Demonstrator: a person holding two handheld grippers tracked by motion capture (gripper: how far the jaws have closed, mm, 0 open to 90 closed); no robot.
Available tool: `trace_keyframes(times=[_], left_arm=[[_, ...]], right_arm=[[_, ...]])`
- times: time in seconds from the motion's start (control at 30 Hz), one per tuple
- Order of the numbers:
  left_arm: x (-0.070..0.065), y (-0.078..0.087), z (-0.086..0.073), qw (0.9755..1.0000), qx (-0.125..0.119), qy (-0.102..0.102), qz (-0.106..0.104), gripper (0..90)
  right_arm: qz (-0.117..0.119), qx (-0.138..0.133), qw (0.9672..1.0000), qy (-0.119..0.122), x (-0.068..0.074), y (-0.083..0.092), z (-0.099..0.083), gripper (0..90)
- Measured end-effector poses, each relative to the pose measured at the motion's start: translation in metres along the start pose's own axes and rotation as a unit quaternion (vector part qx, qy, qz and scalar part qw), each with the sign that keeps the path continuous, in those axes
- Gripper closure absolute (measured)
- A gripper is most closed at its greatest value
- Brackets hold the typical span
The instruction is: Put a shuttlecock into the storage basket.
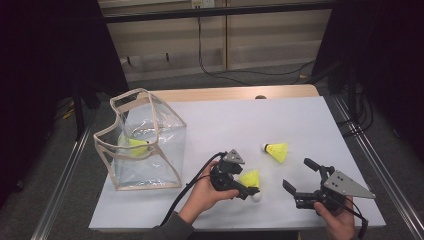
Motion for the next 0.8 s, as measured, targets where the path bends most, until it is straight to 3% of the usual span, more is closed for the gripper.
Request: trace_keyframes(times=[0.47, 0.8], left_arm=[[0.006, -0.005, -0.001, 1.0000, 0.000, -0.001, 0.005, 19.3], [0.003, -0.011, 0.001, 0.9998, -0.002, -0.010, -0.014, 25.0]], right_arm=[[0.000, 0.002, 1.0000, -0.003, 0.000, 0.000, -0.001, 2.5], [0.001, 0.001, 1.0000, -0.001, 0.000, 0.001, -0.001, 2.6]])
Point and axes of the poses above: each handheld gripper's, and its own axes: y roughly backward along the jaws, z roughly out of its top, x roughly to its left, the point moved 9 cm from there along -y, roughly forward along the jaws, and after that the axes turned 4 degrees about -y, right-handed, at the moved point
